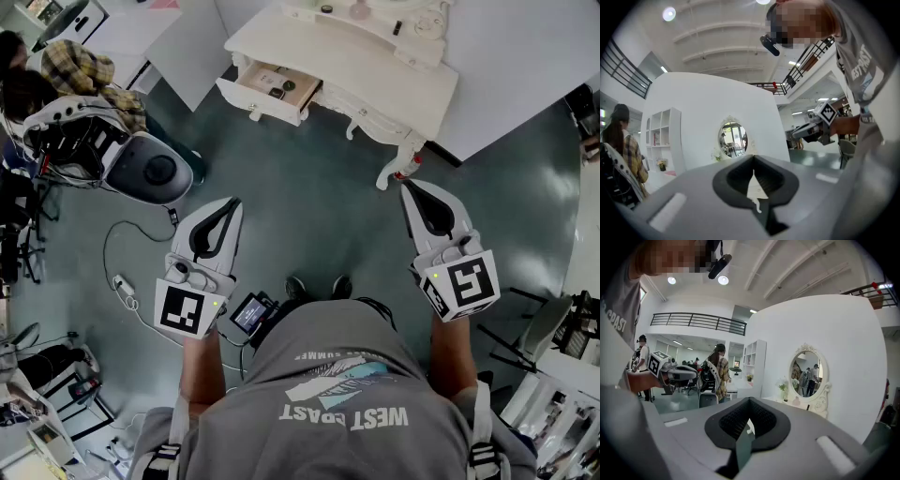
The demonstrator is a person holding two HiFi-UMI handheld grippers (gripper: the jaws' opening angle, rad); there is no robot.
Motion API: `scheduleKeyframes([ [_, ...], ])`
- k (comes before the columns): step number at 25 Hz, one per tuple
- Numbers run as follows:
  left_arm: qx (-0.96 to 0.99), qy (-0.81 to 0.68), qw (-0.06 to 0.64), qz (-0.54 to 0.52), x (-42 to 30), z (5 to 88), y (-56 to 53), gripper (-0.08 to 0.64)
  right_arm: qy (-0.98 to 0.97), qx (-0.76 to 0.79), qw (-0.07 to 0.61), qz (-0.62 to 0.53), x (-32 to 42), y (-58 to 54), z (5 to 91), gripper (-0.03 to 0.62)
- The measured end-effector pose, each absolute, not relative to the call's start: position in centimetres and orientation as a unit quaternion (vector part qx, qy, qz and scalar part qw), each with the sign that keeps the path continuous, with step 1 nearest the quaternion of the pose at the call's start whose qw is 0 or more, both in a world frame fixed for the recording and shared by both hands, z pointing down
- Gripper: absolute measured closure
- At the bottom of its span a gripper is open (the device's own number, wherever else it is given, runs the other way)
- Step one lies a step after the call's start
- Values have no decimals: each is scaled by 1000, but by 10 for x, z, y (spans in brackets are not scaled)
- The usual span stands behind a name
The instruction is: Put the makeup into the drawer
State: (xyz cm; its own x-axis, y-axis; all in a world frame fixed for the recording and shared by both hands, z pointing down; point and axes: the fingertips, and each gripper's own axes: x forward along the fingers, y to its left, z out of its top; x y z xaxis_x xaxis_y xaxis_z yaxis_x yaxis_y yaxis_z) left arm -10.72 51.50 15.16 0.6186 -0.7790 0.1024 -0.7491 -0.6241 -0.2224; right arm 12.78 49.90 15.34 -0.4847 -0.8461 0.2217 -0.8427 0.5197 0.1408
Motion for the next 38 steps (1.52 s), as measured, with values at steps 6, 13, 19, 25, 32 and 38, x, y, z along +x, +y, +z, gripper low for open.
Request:
scheduleKeyframes([
  [6,-897,426,79,-90,-131,153,512,558,-860,492,132,-10,104,496,153,592],
  [13,-897,426,80,-86,-170,156,511,558,-857,498,132,-14,71,491,151,592],
  [19,-897,427,77,-82,-195,159,505,558,-857,500,124,-2,50,480,153,591],
  [25,-895,432,67,-87,-198,166,486,558,-860,497,113,3,52,453,151,591],
  [32,-882,454,66,-104,-176,171,438,558,-872,481,97,14,77,393,167,577],
  [38,-873,469,74,-116,-147,166,379,558,-884,459,85,21,100,323,171,578],
])
